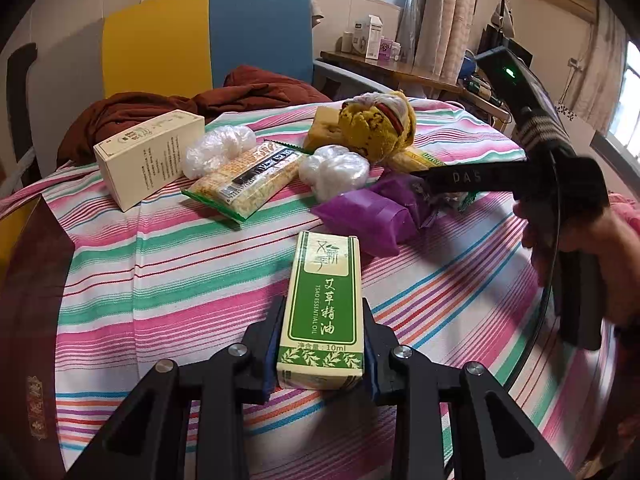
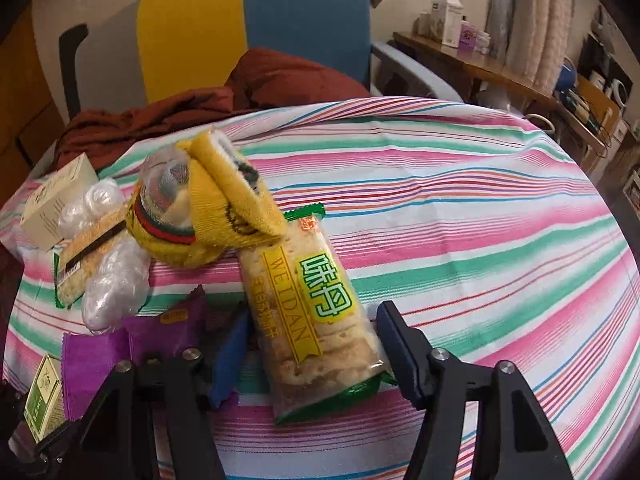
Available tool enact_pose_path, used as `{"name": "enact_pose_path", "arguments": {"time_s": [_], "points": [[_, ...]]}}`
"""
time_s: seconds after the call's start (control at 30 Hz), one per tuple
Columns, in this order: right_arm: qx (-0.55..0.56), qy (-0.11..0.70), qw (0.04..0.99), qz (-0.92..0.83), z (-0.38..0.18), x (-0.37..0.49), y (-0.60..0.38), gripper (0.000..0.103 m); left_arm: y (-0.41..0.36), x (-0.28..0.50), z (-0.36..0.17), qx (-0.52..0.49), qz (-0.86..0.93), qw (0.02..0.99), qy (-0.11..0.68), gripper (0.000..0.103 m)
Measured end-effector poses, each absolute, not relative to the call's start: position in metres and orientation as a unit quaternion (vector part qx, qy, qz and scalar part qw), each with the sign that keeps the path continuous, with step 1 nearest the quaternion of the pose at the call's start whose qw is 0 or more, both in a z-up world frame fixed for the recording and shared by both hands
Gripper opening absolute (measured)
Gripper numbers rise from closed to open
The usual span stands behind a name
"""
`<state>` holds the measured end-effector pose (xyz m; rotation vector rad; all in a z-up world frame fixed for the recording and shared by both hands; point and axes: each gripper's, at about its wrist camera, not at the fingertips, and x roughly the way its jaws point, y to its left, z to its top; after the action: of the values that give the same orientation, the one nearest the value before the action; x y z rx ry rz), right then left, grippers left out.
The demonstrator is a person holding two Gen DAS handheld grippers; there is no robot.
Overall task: Organize objects
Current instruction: 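Grasp the WEIDAN snack packet with the right tool, then carry the green box over the tray with left tool while right tool carries the packet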
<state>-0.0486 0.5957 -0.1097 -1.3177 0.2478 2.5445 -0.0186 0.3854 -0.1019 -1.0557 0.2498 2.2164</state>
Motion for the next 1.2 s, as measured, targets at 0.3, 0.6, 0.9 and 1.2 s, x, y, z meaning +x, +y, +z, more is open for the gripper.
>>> {"name": "enact_pose_path", "arguments": {"time_s": [0.3,0.6,0.9,1.2], "points": [[-0.408,0.168,0.182,0.879,-0.101,0.011,0.589,0.051,0.385,-0.022,-0.103,-0.403,0.848,0.331,0.096,0.033],[-0.365,0.205,0.220,0.881,-0.098,0.068,0.551,0.051,0.383,-0.010,-0.097,-0.385,0.854,0.328,0.119,0.032],[-0.348,0.258,0.218,0.875,-0.092,0.116,0.513,0.051,0.357,0.012,-0.089,-0.363,0.861,0.338,0.112,0.032],[-0.355,0.285,0.203,0.867,-0.085,0.147,0.476,0.051,0.320,0.037,-0.096,-0.375,0.855,0.350,0.071,0.031]]}}
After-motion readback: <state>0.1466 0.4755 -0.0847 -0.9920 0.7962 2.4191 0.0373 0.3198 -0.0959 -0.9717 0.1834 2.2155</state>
